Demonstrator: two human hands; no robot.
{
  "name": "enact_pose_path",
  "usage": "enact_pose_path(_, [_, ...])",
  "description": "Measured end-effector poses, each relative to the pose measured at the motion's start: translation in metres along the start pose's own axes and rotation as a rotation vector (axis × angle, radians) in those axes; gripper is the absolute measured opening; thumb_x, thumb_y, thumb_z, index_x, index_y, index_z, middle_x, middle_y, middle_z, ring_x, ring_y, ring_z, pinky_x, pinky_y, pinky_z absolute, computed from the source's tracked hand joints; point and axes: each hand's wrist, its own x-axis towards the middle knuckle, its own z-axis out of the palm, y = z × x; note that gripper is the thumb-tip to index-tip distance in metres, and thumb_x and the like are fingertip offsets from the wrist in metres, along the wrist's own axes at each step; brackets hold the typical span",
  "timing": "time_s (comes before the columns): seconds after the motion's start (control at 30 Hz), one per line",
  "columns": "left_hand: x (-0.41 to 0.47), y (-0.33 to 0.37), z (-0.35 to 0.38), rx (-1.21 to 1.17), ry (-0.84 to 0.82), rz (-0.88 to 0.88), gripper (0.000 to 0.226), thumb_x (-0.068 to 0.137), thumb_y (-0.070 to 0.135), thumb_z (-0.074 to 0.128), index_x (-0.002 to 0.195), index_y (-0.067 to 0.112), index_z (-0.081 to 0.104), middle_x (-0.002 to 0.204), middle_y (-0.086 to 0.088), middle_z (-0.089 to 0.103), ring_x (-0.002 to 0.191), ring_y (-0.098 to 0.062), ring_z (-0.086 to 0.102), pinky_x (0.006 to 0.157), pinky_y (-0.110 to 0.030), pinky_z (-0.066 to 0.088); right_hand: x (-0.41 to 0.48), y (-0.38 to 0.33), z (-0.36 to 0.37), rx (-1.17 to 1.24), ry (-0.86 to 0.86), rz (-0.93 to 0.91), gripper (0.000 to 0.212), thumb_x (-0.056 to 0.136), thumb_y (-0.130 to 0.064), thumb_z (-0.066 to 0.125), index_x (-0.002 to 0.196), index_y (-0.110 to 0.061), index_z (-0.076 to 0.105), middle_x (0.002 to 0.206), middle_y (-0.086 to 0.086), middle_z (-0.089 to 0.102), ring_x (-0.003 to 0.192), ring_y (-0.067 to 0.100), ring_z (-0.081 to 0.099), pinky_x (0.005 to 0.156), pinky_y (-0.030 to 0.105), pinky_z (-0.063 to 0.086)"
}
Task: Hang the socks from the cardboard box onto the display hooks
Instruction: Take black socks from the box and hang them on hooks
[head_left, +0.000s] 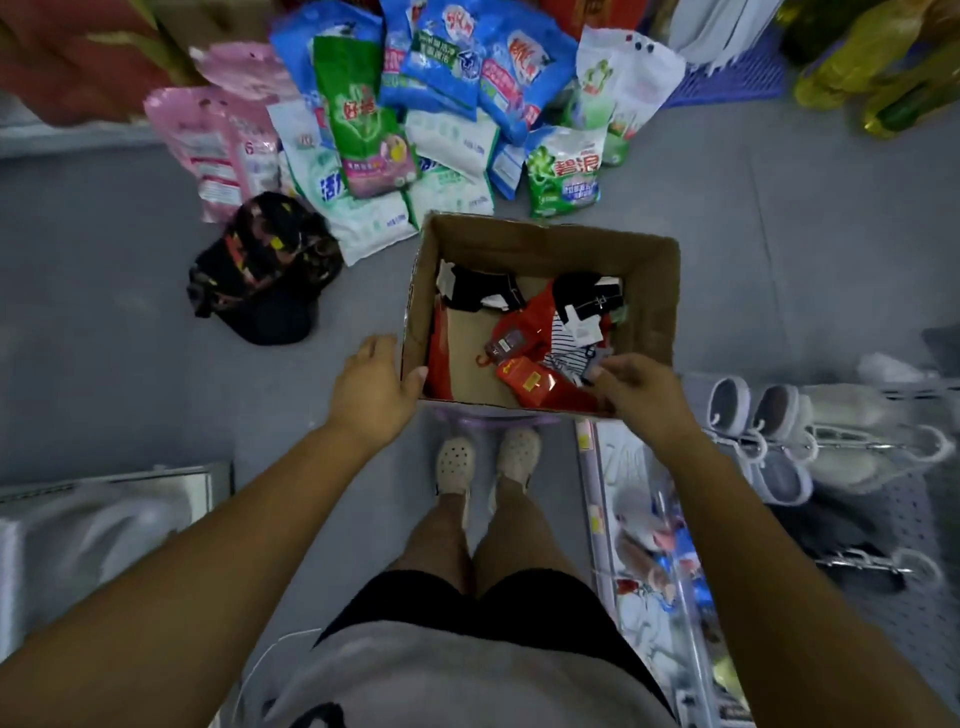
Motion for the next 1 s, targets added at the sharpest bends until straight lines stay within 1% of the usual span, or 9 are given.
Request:
enact_pose_path(0.17, [0.033, -0.003, 0.026, -0.330, 0.001, -0.203, 0.057, 0.104, 0.041, 0.050, 0.148, 0.005, 0.041, 0.140, -0.005, 0.053, 0.129, -0.026, 0.052, 0.101, -0.028, 0.040, 0.091, 0.003, 0.052, 0.184, -0.143, 0.186, 0.026, 0.096, -0.023, 0.066, 0.118, -0.008, 0.067, 0.114, 0.008, 0.070, 0.103, 0.020, 0.067, 0.093, 0.035, 0.055])
enact_pose_path(0.3, [0.047, -0.007, 0.048, -0.474, -0.048, -0.320, 0.040, 0.107, 0.046, 0.038, 0.103, 0.009, 0.056, 0.090, 0.004, 0.059, 0.080, -0.010, 0.055, 0.065, -0.017, 0.037, 0.162, 0.002, 0.105, 0.442, -0.266, 0.401, 0.033, 0.097, -0.022, 0.066, 0.124, -0.004, 0.059, 0.124, 0.015, 0.066, 0.113, 0.025, 0.066, 0.098, 0.038, 0.054])
enact_pose_path(0.43, [0.051, -0.012, 0.066, -0.500, 0.096, -0.308, 0.039, 0.108, 0.042, 0.034, 0.078, 0.020, 0.045, 0.069, 0.003, 0.046, 0.062, -0.009, 0.044, 0.059, -0.026, 0.036, 0.215, -0.004, 0.146, 0.600, -0.359, 0.594, 0.059, 0.098, -0.035, 0.061, 0.145, -0.006, 0.042, 0.133, 0.017, 0.058, 0.121, 0.026, 0.059, 0.094, 0.036, 0.054])
enact_pose_path(0.57, [0.054, -0.015, 0.071, -0.517, 0.119, -0.301, 0.034, 0.106, 0.045, 0.032, 0.079, 0.027, 0.043, 0.067, 0.005, 0.043, 0.061, -0.010, 0.042, 0.058, -0.029, 0.035, 0.248, -0.003, 0.174, 0.680, -0.339, 0.667, 0.052, 0.097, -0.041, 0.062, 0.138, -0.012, 0.049, 0.110, 0.009, 0.063, 0.106, 0.023, 0.063, 0.081, 0.034, 0.057])
enact_pose_path(0.67, [0.053, -0.011, 0.076, -0.502, 0.153, -0.323, 0.040, 0.102, 0.051, 0.031, 0.099, 0.021, 0.057, 0.086, -0.001, 0.055, 0.078, -0.013, 0.053, 0.069, -0.030, 0.040, 0.250, 0.001, 0.179, 0.803, -0.233, 0.669, 0.047, 0.102, -0.021, 0.057, 0.145, -0.007, 0.044, 0.134, 0.013, 0.057, 0.124, 0.025, 0.057, 0.098, 0.032, 0.052])
enact_pose_path(0.73, [0.048, -0.004, 0.082, -0.374, 0.352, -0.448, 0.053, 0.101, 0.051, 0.038, 0.129, 0.010, 0.055, 0.119, -0.009, 0.055, 0.100, -0.013, 0.054, 0.080, -0.027, 0.043, 0.242, 0.001, 0.179, 0.826, -0.215, 0.631, 0.043, 0.102, -0.018, 0.055, 0.143, -0.006, 0.047, 0.129, 0.011, 0.060, 0.110, 0.020, 0.062, 0.092, 0.029, 0.055])
enact_pose_path(0.83, [0.030, 0.028, 0.080, -0.455, 0.592, -0.435, 0.038, 0.102, 0.041, 0.053, 0.122, 0.008, 0.052, 0.111, -0.003, 0.053, 0.085, -0.001, 0.047, 0.072, -0.010, 0.040, 0.211, -0.009, 0.165, 0.843, -0.248, 0.557, 0.041, 0.103, -0.020, 0.054, 0.142, -0.010, 0.049, 0.125, 0.005, 0.061, 0.101, 0.014, 0.062, 0.080, 0.025, 0.055])
enact_pose_path(0.93, [0.019, 0.054, 0.081, -0.675, 0.427, -0.366, 0.026, 0.106, 0.040, 0.046, 0.094, 0.019, 0.056, 0.080, 0.005, 0.058, 0.069, -0.003, 0.056, 0.063, -0.008, 0.041, 0.163, -0.023, 0.136, 0.793, -0.263, 0.489, 0.037, 0.103, -0.022, 0.054, 0.136, -0.006, 0.052, 0.129, 0.003, 0.063, 0.112, 0.017, 0.065, 0.085, 0.026, 0.057])
enact_pose_path(1.0, [0.023, 0.072, 0.078, -0.934, 0.221, -0.473, 0.039, 0.105, 0.048, 0.042, 0.099, 0.016, 0.063, 0.081, 0.001, 0.068, 0.069, -0.003, 0.064, 0.067, -0.016, 0.051, 0.131, -0.025, 0.115, 0.769, -0.243, 0.454, 0.033, 0.104, -0.027, 0.053, 0.128, -0.004, 0.056, 0.122, 0.002, 0.068, 0.116, 0.019, 0.065, 0.086, 0.024, 0.058])
